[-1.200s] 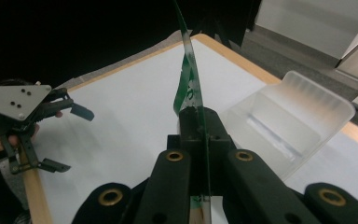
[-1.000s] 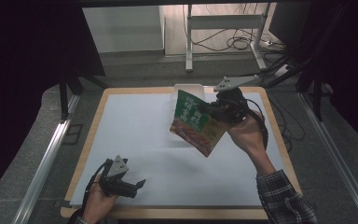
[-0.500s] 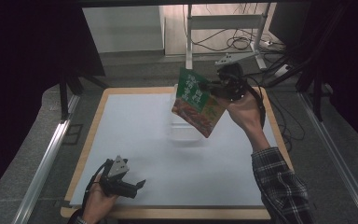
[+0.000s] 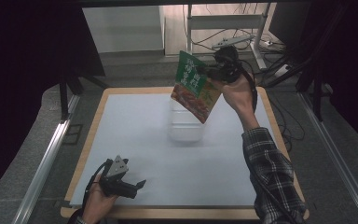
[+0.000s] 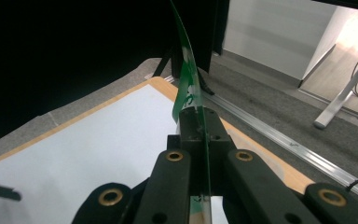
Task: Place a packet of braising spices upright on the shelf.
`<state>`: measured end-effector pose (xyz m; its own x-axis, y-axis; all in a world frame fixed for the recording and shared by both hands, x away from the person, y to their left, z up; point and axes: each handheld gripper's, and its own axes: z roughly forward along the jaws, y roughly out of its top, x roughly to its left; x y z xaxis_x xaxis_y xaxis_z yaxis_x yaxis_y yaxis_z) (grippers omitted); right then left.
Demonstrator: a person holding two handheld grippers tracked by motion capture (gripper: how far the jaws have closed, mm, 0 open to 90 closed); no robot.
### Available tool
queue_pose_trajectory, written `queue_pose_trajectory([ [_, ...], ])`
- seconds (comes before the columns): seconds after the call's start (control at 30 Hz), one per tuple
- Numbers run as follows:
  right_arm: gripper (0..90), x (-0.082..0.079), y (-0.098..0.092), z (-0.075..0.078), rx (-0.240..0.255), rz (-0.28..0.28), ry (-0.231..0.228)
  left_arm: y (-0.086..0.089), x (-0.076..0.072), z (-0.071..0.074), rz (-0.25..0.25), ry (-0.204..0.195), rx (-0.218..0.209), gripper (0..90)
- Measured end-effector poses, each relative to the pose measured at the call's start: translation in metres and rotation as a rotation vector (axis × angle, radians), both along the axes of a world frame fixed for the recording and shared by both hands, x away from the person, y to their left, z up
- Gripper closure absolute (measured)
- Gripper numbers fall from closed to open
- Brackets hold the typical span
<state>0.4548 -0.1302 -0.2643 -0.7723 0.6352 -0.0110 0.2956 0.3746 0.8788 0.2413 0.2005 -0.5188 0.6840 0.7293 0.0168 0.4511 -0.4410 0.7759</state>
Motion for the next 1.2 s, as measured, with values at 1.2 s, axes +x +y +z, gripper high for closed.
queue_pose_trajectory([
  [1.2, 88.9, 0.062, 0.021, -0.058, 0.004, 0.028, 0.015, -0.001, 0.0, 0.0, -0.011, 0.009, 0.004, 0.0],
])
